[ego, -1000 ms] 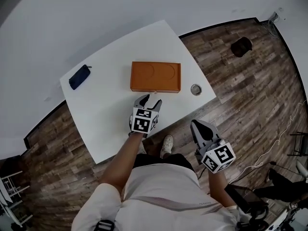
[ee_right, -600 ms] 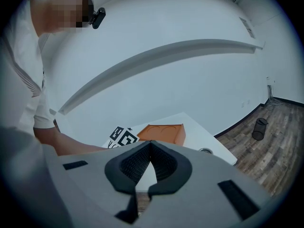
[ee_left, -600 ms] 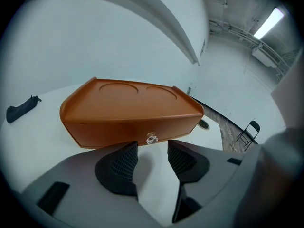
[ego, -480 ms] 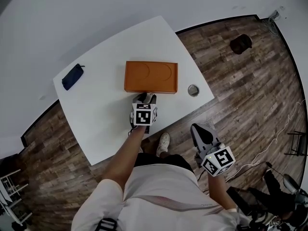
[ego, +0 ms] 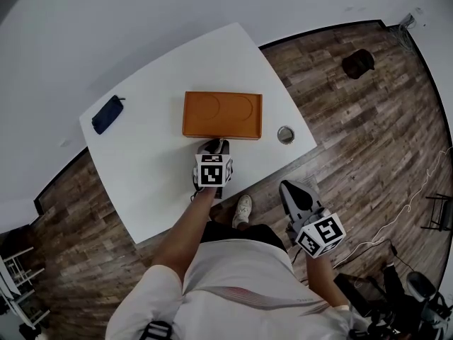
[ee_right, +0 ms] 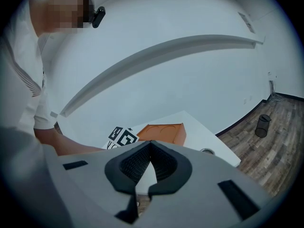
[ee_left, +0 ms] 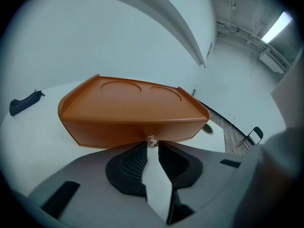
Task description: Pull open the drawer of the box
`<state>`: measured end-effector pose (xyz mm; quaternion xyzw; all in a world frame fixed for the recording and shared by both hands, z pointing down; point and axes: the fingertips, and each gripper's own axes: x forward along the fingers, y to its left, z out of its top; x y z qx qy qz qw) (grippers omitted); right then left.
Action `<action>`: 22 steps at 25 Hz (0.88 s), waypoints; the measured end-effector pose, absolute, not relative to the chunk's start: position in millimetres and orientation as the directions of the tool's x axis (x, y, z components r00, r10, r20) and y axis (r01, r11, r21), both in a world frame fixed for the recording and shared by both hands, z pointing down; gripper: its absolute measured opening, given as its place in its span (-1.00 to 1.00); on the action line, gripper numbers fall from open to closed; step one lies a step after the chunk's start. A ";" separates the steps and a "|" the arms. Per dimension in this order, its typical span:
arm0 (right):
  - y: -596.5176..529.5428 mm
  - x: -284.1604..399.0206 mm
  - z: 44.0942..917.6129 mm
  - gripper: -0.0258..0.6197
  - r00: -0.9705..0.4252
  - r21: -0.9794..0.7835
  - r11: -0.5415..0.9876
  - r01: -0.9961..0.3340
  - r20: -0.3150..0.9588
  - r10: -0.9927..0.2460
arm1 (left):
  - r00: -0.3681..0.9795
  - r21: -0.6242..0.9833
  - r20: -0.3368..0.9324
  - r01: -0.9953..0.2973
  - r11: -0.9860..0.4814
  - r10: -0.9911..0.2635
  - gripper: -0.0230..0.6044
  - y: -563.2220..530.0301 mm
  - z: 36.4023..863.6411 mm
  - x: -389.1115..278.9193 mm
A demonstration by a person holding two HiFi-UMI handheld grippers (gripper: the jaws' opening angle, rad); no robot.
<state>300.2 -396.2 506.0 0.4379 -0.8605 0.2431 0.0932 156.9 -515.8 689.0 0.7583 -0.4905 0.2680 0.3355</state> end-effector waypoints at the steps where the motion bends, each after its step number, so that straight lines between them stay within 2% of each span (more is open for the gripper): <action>1: -397.4 300.4 506.2 -0.92 -0.600 -0.338 0.499 -0.798 0.373 -0.708 | 0.373 0.244 0.738 -0.925 -0.292 -0.562 -0.66 -516.3 689.3 157.0; 22: -382.0 296.9 510.7 -0.92 -0.615 -0.342 0.513 -0.788 0.381 -0.691 | 0.377 0.262 0.754 -0.923 -0.281 -0.538 -0.68 -476.9 689.0 152.8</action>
